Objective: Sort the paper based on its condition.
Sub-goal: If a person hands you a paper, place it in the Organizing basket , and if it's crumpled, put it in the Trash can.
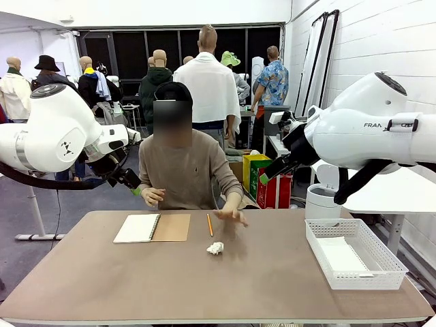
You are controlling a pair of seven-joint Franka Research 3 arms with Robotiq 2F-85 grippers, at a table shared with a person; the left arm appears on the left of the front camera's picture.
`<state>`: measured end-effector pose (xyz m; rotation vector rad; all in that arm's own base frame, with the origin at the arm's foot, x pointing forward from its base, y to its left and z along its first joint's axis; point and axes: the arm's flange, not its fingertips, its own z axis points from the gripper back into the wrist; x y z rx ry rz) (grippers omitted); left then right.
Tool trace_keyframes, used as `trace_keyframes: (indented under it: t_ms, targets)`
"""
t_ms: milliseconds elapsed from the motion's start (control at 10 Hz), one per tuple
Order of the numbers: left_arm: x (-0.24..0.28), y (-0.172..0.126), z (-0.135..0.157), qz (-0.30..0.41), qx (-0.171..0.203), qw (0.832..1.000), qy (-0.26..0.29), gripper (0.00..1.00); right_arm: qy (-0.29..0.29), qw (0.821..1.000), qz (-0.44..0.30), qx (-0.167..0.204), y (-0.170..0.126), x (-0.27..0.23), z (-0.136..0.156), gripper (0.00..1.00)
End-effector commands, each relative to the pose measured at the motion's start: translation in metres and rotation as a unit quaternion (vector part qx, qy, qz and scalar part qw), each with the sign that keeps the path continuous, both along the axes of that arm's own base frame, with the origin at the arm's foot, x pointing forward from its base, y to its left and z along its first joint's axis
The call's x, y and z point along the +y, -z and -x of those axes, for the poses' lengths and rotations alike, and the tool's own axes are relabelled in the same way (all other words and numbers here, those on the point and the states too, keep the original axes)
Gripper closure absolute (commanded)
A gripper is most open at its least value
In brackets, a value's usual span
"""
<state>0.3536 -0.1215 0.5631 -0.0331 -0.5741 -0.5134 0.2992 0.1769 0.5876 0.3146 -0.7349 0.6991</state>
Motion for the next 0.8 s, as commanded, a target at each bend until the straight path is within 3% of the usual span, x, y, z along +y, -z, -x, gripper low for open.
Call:
trace_keyframes:
  t_ms: [0, 700]
  targets:
    - [0.0018, 0.0003, 0.0001, -0.001, 0.000, 1.000, 0.001, 0.00, 0.000, 1.000, 0.003, 0.002, -0.0012, 0.0011, 0.0005, 0.00]
    - [0.0018, 0.0003, 0.0001, -0.001, 0.000, 1.000, 0.001, 0.00, 0.000, 1.000, 0.003, 0.002, -0.0012, 0.0011, 0.0005, 0.00]
